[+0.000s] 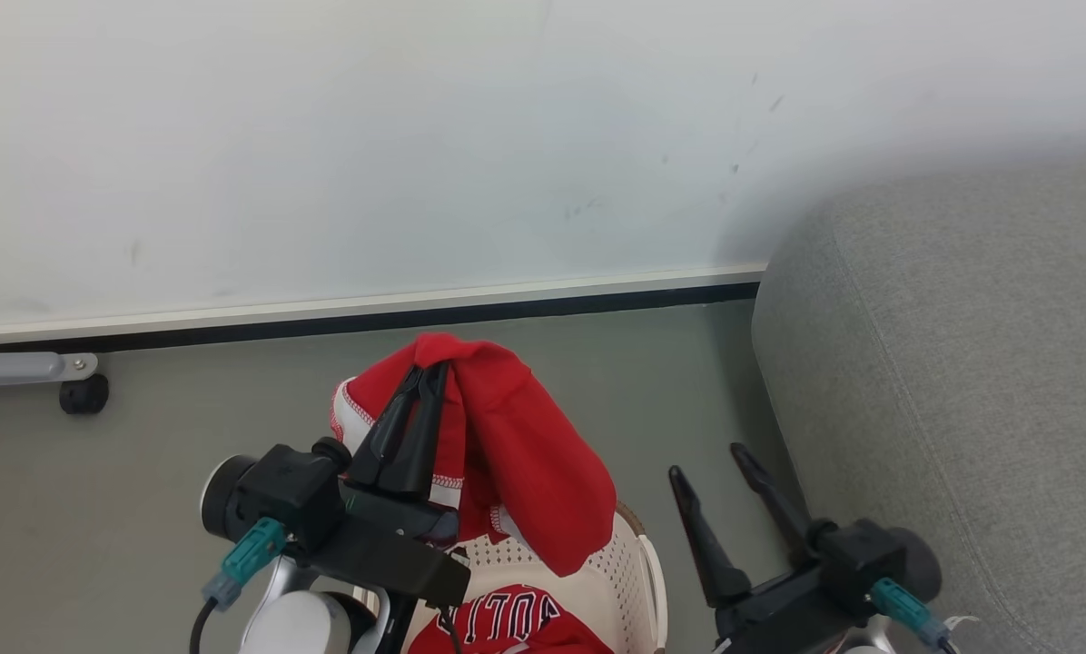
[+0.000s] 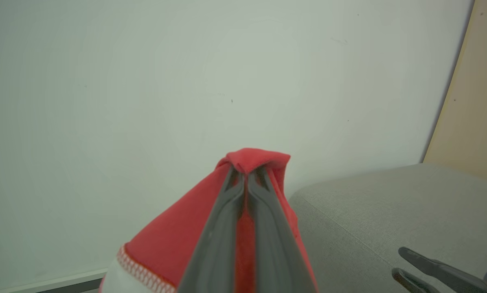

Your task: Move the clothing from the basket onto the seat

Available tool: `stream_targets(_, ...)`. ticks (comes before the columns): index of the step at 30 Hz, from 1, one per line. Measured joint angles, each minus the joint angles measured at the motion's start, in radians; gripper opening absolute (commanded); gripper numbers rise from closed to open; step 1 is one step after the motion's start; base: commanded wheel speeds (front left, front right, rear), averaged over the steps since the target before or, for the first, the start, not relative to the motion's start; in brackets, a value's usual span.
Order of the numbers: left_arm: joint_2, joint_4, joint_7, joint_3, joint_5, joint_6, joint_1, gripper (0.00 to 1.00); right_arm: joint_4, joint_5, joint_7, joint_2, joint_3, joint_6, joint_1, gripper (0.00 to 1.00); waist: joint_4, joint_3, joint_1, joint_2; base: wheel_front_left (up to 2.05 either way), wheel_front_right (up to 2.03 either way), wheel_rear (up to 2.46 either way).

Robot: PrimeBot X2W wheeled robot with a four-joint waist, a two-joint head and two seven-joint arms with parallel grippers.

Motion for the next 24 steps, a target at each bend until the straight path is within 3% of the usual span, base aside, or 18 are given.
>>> stream_targets(12, -0.001, -0.021, 0.031, -0.015, -0.001, 0.007, 0.008, 0.00, -0.003, -0.001, 0.026, 0.028, 0.165, 0.070, -0.093, 1.00, 0.010, 0.005, 0.0000, 0.0000, 0.00, 0.00, 0.00)
stream_targets(24, -0.004, -0.040, 0.049, -0.043, -0.002, 0.006, 0.008, 0.00, 0.075, -0.002, 0.043, 0.033, 0.281, 0.088, -0.249, 1.00, 0.030, 0.016, 0.0000, 0.0000, 0.00, 0.00, 0.00)
